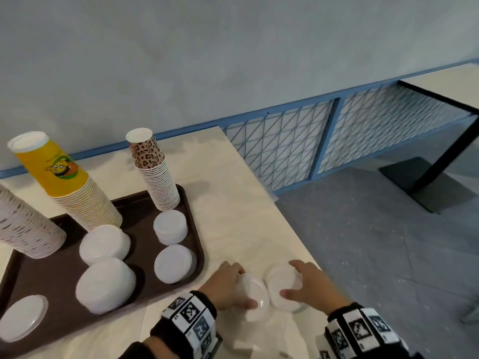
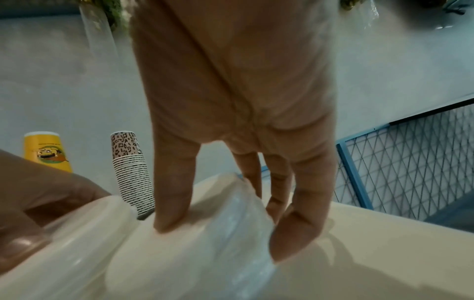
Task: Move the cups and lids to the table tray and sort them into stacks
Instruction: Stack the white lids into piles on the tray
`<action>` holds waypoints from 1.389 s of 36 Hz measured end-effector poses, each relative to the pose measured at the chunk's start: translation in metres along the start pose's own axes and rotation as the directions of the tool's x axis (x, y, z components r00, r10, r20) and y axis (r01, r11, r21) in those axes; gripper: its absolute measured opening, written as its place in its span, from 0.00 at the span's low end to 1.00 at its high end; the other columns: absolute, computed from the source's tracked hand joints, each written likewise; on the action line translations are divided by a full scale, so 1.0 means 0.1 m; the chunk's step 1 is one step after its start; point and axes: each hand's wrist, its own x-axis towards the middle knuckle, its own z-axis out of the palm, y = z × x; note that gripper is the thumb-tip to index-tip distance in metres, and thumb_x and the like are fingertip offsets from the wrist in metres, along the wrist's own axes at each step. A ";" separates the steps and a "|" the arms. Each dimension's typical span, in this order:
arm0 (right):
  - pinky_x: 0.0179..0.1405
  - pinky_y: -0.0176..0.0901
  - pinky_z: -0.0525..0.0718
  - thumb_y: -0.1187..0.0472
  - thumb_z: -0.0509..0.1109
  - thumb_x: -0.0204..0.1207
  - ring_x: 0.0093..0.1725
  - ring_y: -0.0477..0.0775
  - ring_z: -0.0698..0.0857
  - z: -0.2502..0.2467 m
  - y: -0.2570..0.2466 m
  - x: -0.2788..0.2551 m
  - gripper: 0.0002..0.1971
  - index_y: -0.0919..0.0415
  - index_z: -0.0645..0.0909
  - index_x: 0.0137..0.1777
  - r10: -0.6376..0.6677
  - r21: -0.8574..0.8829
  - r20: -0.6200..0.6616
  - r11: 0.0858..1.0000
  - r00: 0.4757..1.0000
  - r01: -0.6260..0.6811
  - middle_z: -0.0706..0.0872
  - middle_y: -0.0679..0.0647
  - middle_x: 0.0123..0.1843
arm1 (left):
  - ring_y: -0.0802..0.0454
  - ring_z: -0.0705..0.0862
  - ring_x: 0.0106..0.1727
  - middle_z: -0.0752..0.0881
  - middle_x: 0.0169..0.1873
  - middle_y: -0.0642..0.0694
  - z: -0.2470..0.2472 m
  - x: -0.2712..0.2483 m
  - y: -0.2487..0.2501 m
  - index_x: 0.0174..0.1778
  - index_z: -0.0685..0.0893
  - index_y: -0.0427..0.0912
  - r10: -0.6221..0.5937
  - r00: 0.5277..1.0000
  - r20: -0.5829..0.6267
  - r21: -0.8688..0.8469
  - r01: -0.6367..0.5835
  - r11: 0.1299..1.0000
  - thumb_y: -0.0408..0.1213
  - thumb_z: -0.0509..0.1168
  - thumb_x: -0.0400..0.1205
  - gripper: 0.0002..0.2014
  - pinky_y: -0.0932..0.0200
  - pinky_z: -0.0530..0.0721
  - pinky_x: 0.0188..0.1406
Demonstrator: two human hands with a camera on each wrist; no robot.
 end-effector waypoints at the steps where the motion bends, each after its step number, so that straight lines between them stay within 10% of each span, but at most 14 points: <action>1: 0.71 0.40 0.69 0.47 0.76 0.68 0.72 0.53 0.73 -0.01 0.01 0.02 0.42 0.53 0.59 0.79 0.000 0.011 0.004 1.000 1.000 0.000 0.71 0.55 0.73 | 0.49 0.76 0.62 0.71 0.62 0.47 0.00 0.01 -0.01 0.70 0.70 0.47 -0.015 1.000 0.006 -0.001 0.015 1.000 0.52 0.76 0.67 0.38 0.59 0.74 0.65; 12: 0.57 0.39 0.73 0.51 0.82 0.60 0.55 0.51 0.74 0.01 0.04 0.17 0.38 0.54 0.68 0.68 0.027 0.096 0.054 0.995 0.998 -0.032 0.68 0.52 0.60 | 0.49 0.75 0.65 0.72 0.62 0.47 -0.05 0.01 -0.03 0.68 0.70 0.43 -0.093 0.995 0.035 -0.015 0.094 0.995 0.55 0.79 0.63 0.41 0.59 0.77 0.63; 26: 0.43 0.40 0.82 0.49 0.82 0.55 0.50 0.52 0.86 -0.16 -0.31 0.10 0.29 0.46 0.76 0.57 -0.203 0.344 0.080 0.924 0.976 0.164 0.87 0.54 0.52 | 0.54 0.79 0.44 0.79 0.42 0.54 -0.32 -0.49 -0.24 0.51 0.72 0.48 0.051 0.957 -0.284 -0.315 -0.143 0.938 0.47 0.79 0.65 0.26 0.56 0.78 0.45; 30: 0.43 0.39 0.81 0.51 0.80 0.65 0.53 0.50 0.85 -0.16 -0.71 0.02 0.24 0.46 0.76 0.60 -0.289 0.445 -0.015 0.855 0.957 0.265 0.86 0.50 0.54 | 0.55 0.83 0.55 0.83 0.53 0.50 -0.60 -0.81 -0.53 0.57 0.75 0.48 -0.035 0.906 -0.423 -0.516 -0.209 0.831 0.43 0.79 0.68 0.25 0.57 0.86 0.53; 34: 0.47 0.38 0.80 0.57 0.75 0.71 0.54 0.45 0.83 0.00 -1.17 -0.09 0.22 0.48 0.75 0.63 -0.368 0.476 -0.074 0.804 0.927 0.357 0.85 0.48 0.55 | 0.60 0.81 0.55 0.82 0.54 0.55 -0.93 -1.21 -0.97 0.59 0.74 0.55 -0.164 0.799 -0.579 -0.585 -0.266 0.766 0.41 0.75 0.72 0.23 0.70 0.84 0.40; 39: 0.46 0.33 0.77 0.56 0.74 0.72 0.55 0.41 0.82 0.40 -1.71 -0.24 0.22 0.47 0.73 0.64 -0.418 0.472 -0.058 0.789 0.906 0.394 0.84 0.45 0.57 | 0.51 0.81 0.59 0.82 0.56 0.50 -1.25 -1.63 -1.77 0.63 0.75 0.48 -0.380 0.672 -0.635 -0.691 -0.274 0.670 0.43 0.74 0.73 0.24 0.59 0.82 0.52; 47: 0.58 0.38 0.77 0.51 0.75 0.70 0.58 0.39 0.80 1.02 -2.36 -0.47 0.22 0.41 0.73 0.63 -0.423 0.420 -0.008 0.821 0.906 0.387 0.83 0.40 0.59 | 0.39 0.85 0.57 0.87 0.54 0.37 -1.39 -1.88 -2.91 0.55 0.82 0.40 -0.555 0.663 -0.502 -0.790 -0.090 0.606 0.64 0.69 0.55 0.38 0.36 0.82 0.61; 50: 0.61 0.42 0.77 0.52 0.75 0.70 0.59 0.41 0.81 1.21 -2.50 -0.57 0.23 0.43 0.74 0.65 -0.405 0.409 0.003 0.835 0.914 0.368 0.84 0.42 0.59 | 0.39 0.85 0.56 0.87 0.53 0.37 -1.39 -1.85 -3.10 0.53 0.82 0.36 -0.544 0.702 -0.459 -0.790 -0.044 0.611 0.59 0.71 0.66 0.30 0.38 0.82 0.62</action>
